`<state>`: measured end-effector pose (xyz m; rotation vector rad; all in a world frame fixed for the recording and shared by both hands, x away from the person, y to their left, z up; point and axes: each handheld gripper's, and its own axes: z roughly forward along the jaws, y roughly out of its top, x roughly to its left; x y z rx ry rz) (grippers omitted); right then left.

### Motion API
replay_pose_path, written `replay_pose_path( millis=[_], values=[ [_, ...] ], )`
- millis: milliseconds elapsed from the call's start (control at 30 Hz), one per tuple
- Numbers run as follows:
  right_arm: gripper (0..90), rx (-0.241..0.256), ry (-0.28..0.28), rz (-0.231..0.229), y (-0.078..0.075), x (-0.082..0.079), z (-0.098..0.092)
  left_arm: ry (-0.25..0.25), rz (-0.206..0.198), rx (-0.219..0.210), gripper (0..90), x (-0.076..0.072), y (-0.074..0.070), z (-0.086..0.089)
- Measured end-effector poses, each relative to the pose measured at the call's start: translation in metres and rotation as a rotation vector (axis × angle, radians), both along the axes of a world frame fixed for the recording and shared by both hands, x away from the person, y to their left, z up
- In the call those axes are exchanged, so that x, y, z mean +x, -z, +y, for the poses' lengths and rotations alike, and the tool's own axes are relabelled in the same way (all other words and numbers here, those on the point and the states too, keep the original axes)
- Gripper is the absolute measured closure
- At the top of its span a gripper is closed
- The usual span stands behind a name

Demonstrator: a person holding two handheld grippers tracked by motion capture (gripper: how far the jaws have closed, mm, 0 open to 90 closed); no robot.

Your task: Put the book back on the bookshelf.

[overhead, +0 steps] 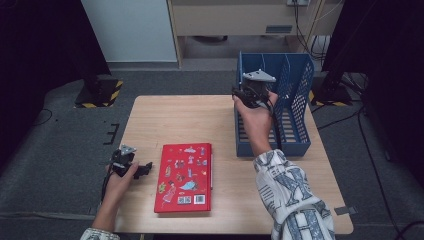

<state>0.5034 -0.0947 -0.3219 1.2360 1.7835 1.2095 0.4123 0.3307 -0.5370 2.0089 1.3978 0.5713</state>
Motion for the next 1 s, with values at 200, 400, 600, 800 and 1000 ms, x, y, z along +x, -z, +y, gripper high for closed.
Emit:
replay_pose_path(
  millis=[200, 400, 600, 800, 1000],
  values=[
    [44.3, 0.007, 0.0, -0.009, 0.001, -0.003, 0.0, 0.0, 0.0, -0.001, 0.0, 0.0, 0.0, 0.0],
    [29.2, -0.001, -0.016, -0.029, 0.006, -0.008, -0.003, 0.0, 0.0, -0.001, 0.0, 0.0, 0.0, 0.0],
    [18.5, 0.007, -0.051, -0.038, 0.011, -0.017, -0.007, 0.003, 0.003, 0.004, 0.0, 0.0, 0.0, 0.0],
    [10.6, 0.023, -0.109, 0.005, 0.021, -0.03, -0.013, 0.004, 0.003, 0.004, 0.0, 0.0, 0.0, 0.0],
    [7.9, 0.009, -0.155, 0.004, 0.027, -0.049, -0.017, 0.002, 0.004, 0.003, 0.0, 0.0, 0.0, 0.0]
  ],
)
